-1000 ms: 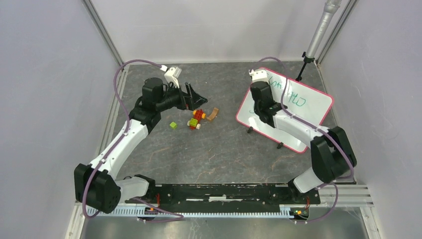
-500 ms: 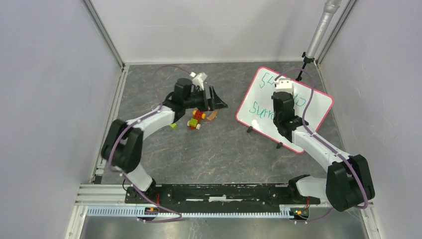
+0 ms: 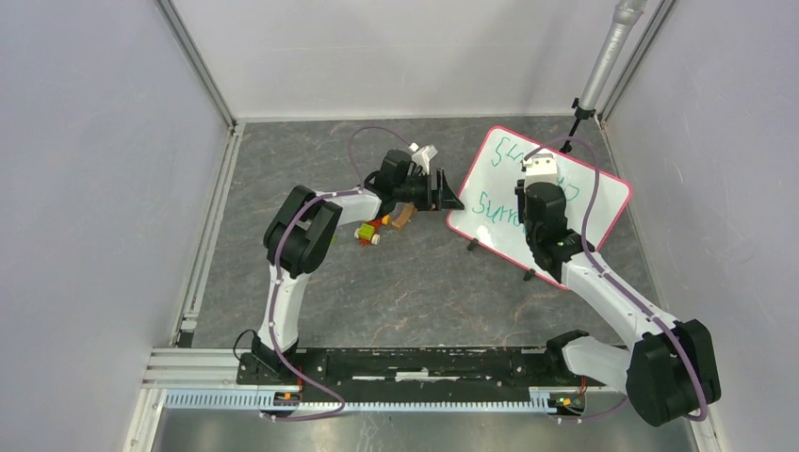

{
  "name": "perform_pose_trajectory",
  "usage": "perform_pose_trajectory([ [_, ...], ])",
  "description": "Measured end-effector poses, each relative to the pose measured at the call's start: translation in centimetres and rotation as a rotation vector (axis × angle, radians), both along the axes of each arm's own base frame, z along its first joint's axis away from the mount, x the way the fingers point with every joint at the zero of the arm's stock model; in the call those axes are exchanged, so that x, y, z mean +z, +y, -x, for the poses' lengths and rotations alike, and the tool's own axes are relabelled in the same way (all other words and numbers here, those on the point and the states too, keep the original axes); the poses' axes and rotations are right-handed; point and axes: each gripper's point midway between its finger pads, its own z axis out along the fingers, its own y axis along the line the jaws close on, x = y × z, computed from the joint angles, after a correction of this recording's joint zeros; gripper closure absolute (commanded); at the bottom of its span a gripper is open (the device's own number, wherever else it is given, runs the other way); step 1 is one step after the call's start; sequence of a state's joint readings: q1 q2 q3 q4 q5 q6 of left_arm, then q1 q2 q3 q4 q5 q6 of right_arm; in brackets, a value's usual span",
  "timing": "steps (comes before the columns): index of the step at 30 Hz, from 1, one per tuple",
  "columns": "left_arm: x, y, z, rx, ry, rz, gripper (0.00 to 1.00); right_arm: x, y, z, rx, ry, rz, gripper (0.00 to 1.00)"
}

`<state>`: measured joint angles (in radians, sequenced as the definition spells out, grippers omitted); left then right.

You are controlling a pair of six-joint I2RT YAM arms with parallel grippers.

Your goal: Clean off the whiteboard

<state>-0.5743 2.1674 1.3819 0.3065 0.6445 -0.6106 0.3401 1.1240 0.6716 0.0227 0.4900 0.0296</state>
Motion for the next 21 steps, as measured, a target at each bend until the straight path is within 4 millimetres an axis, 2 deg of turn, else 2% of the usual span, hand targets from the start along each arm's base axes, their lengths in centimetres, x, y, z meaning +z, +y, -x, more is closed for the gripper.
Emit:
perform_pose_trajectory([
  [5, -1.1, -1.4, 0.8, -0.039, 0.002, 0.011, 0.43, -0.1, 0.3, 0.0, 0.018, -0.001, -0.009, 0.72],
  [9, -1.4, -1.9, 1.4, -0.045, -0.014, 0.024, 0.51, -0.2, 0.4, 0.0, 0.024, 0.001, -0.011, 0.72],
  [12, -2.4, -1.6, 2.0, -0.032, -0.017, 0.028, 0.57, -0.4, 0.5, 0.1, 0.027, 0.002, -0.012, 0.72],
  [14, -2.3, -1.5, 2.2, -0.020, -0.039, 0.042, 0.62, -0.9, 0.5, 0.2, 0.032, 0.007, -0.013, 0.72],
  [21, -2.4, -1.7, 4.5, 0.051, -0.094, 0.086, 0.71, -2.2, 0.7, 0.4, 0.045, 0.034, -0.011, 0.72],
])
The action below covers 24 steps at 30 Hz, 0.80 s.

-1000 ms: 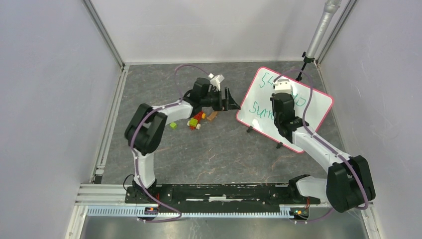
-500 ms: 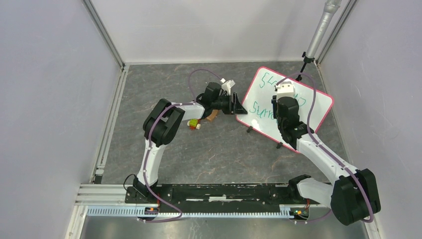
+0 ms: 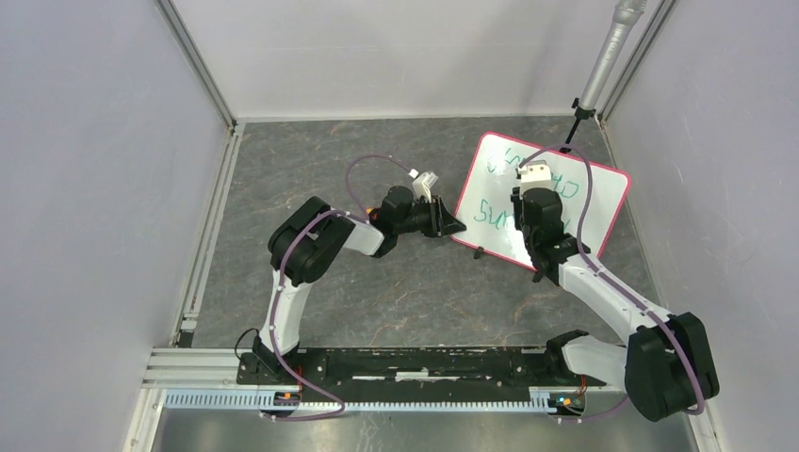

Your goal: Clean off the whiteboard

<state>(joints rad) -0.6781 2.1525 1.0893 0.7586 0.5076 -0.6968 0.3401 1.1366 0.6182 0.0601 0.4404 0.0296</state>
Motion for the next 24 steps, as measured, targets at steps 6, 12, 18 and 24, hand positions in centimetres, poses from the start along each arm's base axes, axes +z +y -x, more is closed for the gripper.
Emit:
perform_pose_trajectory([
  [6, 0.0, 0.0, 1.4, 0.039, -0.022, 0.032, 0.79, -0.5, 0.2, 0.1, 0.012, 0.017, 0.000, 0.72],
  [12, 0.0, 0.2, 2.4, 0.060, -0.034, 0.042, 0.86, 0.6, -0.2, 0.5, 0.000, -0.010, -0.003, 0.71],
  [18, 0.0, -0.1, 3.3, 0.064, -0.050, 0.056, 0.94, 0.7, -0.6, 0.5, -0.021, -0.011, 0.008, 0.71],
  [24, -0.1, -0.2, 3.6, 0.072, -0.055, 0.055, 0.98, 1.8, 0.9, -1.6, 0.011, 0.004, 0.010, 0.69],
])
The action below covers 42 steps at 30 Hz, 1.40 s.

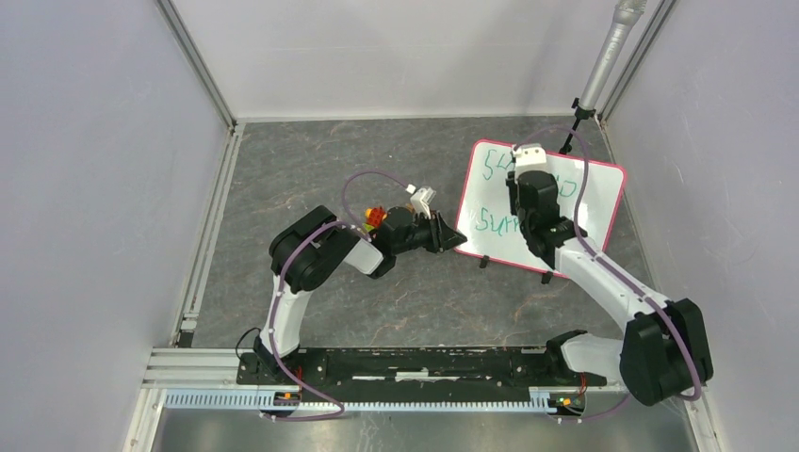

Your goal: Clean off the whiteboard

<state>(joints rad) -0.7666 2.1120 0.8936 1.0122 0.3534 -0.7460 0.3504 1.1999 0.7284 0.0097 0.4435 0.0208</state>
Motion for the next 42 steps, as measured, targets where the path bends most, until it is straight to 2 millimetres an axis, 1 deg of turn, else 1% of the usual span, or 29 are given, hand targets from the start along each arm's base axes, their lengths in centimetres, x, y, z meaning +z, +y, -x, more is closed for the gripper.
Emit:
perform_pose_trajectory([
  [3, -0.1, -0.1, 0.2, 0.009, -0.004, -0.002, 0.98, 1.5, 1.5, -1.4, 0.027, -0.020, -0.010, 0.69],
  [5, -0.1, -0.1, 0.2, 0.019, -0.007, -0.006, 0.98, 2.4, 2.9, -2.3, 0.057, -0.032, -0.006, 0.68],
  [7, -0.1, -0.2, 0.3, 0.025, -0.007, -0.012, 0.98, 2.8, 4.5, -3.0, 0.092, -0.037, 0.000, 0.68],
  [10, -0.1, -0.2, 0.5, 0.035, -0.007, -0.022, 0.98, 2.6, 7.0, -4.0, 0.141, -0.028, 0.008, 0.56],
  [11, -0.1, -0.2, 0.6, 0.039, -0.007, -0.024, 0.98, 2.3, 7.7, -4.2, 0.156, -0.021, 0.010, 0.53],
  [13, -0.1, -0.1, 0.7, 0.045, -0.009, -0.026, 0.98, 1.8, 8.6, -4.5, 0.172, -0.006, 0.013, 0.50],
  [17, 0.0, 0.0, 0.8, 0.049, -0.009, -0.029, 0.98, 1.0, 8.7, -4.8, 0.172, 0.012, 0.021, 0.40],
  [20, 0.0, 0.0, 0.9, 0.051, -0.009, -0.033, 0.98, 1.2, 8.8, -4.7, 0.179, 0.009, 0.017, 0.38],
  [22, 0.0, 0.1, 0.9, 0.052, -0.009, -0.034, 0.98, 1.7, 8.9, -4.6, 0.182, 0.000, 0.011, 0.39],
  [25, 0.0, 0.1, 0.9, 0.052, -0.008, -0.034, 0.98, 2.5, 8.8, -4.4, 0.183, -0.023, 0.000, 0.46],
  [28, 0.0, 0.1, 0.9, 0.052, -0.008, -0.034, 0.98, 3.1, 8.7, -4.4, 0.181, -0.040, -0.006, 0.47],
  [32, 0.0, 0.1, 0.9, 0.052, -0.008, -0.034, 0.98, 2.8, 8.7, -4.5, 0.178, -0.034, -0.002, 0.47],
  [33, 0.0, 0.1, 0.9, 0.052, -0.008, -0.034, 0.98, 2.6, 8.7, -4.5, 0.178, -0.031, -0.001, 0.49],
  [34, 0.0, 0.1, 0.9, 0.052, -0.007, -0.035, 0.98, 2.5, 8.7, -4.6, 0.177, -0.029, 0.000, 0.50],
  [38, -0.1, 0.1, 0.9, 0.051, -0.006, -0.036, 0.98, 1.7, 8.7, -4.7, 0.173, -0.012, 0.011, 0.51],
  [39, -0.1, 0.1, 0.9, 0.051, -0.006, -0.036, 0.98, 1.5, 8.7, -4.7, 0.173, -0.008, 0.012, 0.52],
  [42, -0.1, 0.1, 0.9, 0.051, -0.005, -0.037, 0.98, 1.5, 8.7, -4.8, 0.170, -0.008, 0.015, 0.61],
])
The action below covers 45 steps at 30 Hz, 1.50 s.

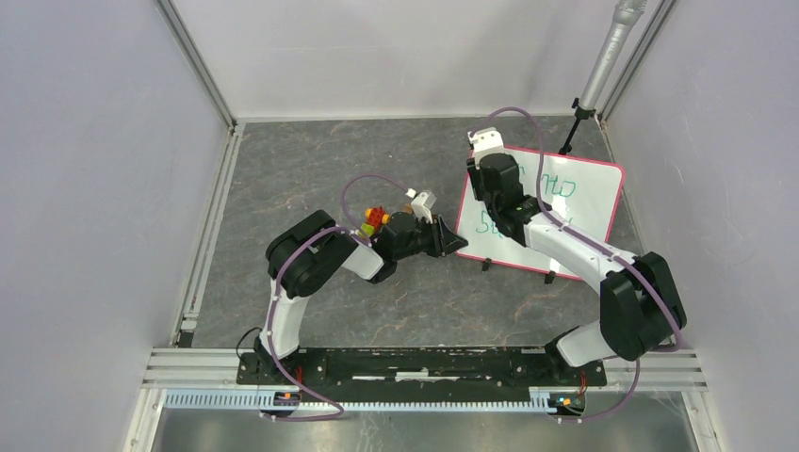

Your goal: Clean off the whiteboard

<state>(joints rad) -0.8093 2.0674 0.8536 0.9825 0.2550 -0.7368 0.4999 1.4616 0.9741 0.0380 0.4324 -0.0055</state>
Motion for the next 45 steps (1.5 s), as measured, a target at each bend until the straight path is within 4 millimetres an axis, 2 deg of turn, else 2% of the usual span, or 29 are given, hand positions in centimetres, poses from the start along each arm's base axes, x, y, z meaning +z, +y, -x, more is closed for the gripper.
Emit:
perform_pose_trajectory([
  [7, 0.0, 0.0, -0.1, 0.002, 0.003, -0.004, 0.98, -0.3, -1.1, -0.1, -0.032, -0.021, -0.012, 0.68],
  [11, 0.0, -0.1, -0.1, 0.002, 0.003, -0.004, 0.98, -0.1, -4.1, 0.1, -0.094, -0.040, -0.025, 0.68],
  [14, 0.0, -0.1, -0.2, 0.002, 0.004, -0.004, 0.98, 0.4, -7.5, 0.5, -0.175, -0.058, -0.024, 0.68],
  [18, -0.1, -0.1, -0.1, 0.000, 0.006, -0.007, 0.98, 0.9, -9.7, 0.8, -0.238, -0.074, -0.006, 0.68],
  [21, -0.1, -0.1, -0.1, -0.001, 0.008, -0.008, 0.98, 0.9, -9.5, 0.8, -0.232, -0.074, -0.005, 0.68],
  [25, -0.2, -0.1, -0.1, 0.000, 0.011, -0.011, 0.98, 0.3, -7.6, 0.6, -0.197, -0.061, 0.005, 0.68],
  [31, -0.4, -0.1, 0.0, 0.001, 0.017, -0.020, 0.98, -0.4, 0.2, -1.2, -0.058, -0.035, 0.002, 0.68],
  [34, -0.7, 0.0, 0.1, 0.001, 0.025, -0.029, 0.98, -0.7, 2.2, -1.5, -0.020, -0.026, -0.013, 0.68],
  [41, -0.5, -0.1, -0.1, 0.011, 0.014, -0.029, 0.98, -0.6, 1.3, -2.0, -0.042, -0.023, -0.030, 0.68],
  [43, -0.2, -0.3, -0.4, 0.012, 0.002, -0.023, 0.98, -0.4, 0.4, -2.2, -0.052, -0.027, -0.051, 0.68],
  [45, 0.1, -0.4, -0.5, 0.010, -0.010, -0.022, 0.98, 0.2, -1.4, -2.3, -0.078, -0.040, -0.069, 0.68],
])
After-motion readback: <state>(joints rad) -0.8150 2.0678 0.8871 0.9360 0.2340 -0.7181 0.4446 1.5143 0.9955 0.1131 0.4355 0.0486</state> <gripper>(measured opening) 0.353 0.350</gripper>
